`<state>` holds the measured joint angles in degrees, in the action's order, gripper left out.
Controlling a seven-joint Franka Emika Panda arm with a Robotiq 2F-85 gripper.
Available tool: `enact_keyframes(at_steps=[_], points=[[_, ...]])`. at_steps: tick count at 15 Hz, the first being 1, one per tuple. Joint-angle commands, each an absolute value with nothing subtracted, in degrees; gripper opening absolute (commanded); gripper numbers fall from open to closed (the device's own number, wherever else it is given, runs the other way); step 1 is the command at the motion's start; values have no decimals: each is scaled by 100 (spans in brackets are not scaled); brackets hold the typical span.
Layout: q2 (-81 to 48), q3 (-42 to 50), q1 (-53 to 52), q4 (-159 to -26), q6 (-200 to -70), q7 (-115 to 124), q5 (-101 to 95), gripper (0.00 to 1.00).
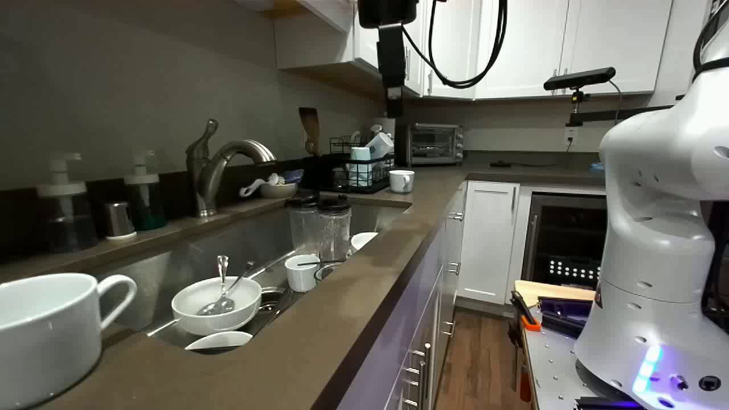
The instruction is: Pick up the white mug on the right side of the counter, pour the liquid out of the mug into the sink, place the mug on the left side of the counter
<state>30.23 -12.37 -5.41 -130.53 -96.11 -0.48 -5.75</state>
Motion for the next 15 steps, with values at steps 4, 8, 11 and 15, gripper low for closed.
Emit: enact_keyframes(at_steps=[4,8,11,15], points=[[3000,-1126,-686,-13034,-9588,11,-630,100],[2977,-1088,-655,-13012,-9607,14,-651,100],[2918,-935,-561,-12949,-9633,42,-667,100],[2825,-582,-380,-12830,-9681,93,-647,100]])
